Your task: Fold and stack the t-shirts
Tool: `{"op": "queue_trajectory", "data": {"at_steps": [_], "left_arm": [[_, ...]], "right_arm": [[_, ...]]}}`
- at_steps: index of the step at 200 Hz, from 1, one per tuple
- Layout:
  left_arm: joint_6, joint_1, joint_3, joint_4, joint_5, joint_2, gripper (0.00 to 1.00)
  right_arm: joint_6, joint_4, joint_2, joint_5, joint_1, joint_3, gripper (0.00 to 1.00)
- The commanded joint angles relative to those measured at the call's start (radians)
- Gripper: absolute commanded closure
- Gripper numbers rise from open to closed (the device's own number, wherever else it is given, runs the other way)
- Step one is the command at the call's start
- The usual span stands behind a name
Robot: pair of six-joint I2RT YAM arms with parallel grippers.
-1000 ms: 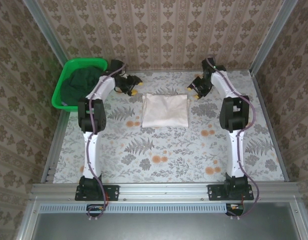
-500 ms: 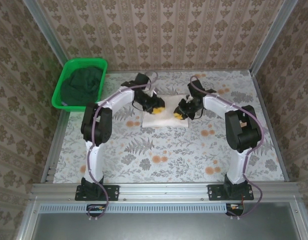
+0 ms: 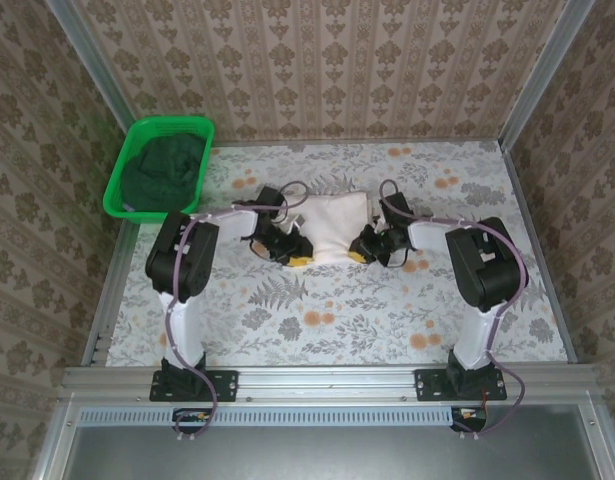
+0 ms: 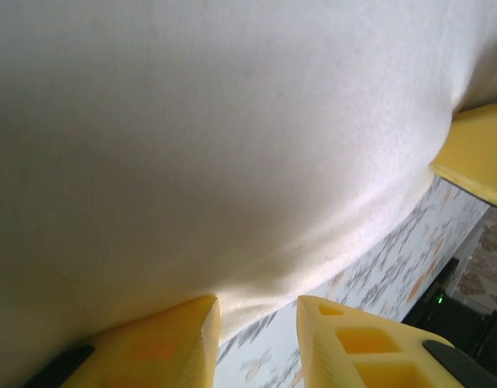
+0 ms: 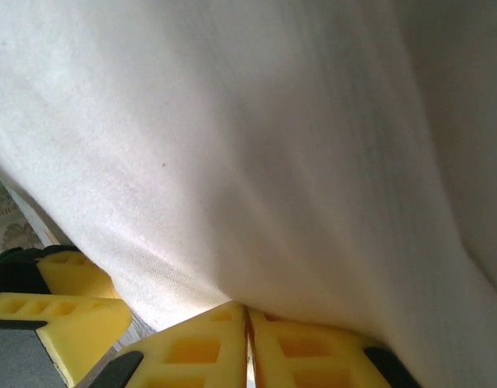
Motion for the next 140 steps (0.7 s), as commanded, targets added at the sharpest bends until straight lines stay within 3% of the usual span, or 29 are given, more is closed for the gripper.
{"op": "queue_trajectory", "data": {"at_steps": [1,29,43,62,80,98,140], "left_arm": [[0.033,0.005,-0.157,-0.117,-0.106,-0.031,0.68],[0.037,0.005,-0.257,-0.155,-0.101,-0.167,0.66],[0.043,0.005,-0.258,-0.202,-0.101,-0.228,0.64],[0.053,0.011,-0.186,-0.288,-0.101,-0.31,0.58],[0.052,0.04,-0.067,-0.348,-0.101,-0.331,0.53],[0.058,0.067,0.097,-0.376,-0.054,-0.269,0.52],[0.04,0.051,0.465,-0.368,-0.022,0.016,0.6]], "right_arm": [[0.004,-0.141,0.004,0.124,0.041,-0.189,0.86],[-0.01,-0.16,-0.145,0.121,0.093,-0.273,0.84],[-0.048,-0.196,-0.243,0.115,0.098,-0.269,0.77],[-0.065,-0.194,-0.375,0.074,0.103,-0.248,0.65],[-0.06,-0.173,-0.458,0.064,0.096,-0.195,0.61],[-0.064,-0.188,-0.432,0.095,0.067,-0.091,0.62],[-0.107,-0.265,-0.132,0.148,0.006,0.214,0.84]]}}
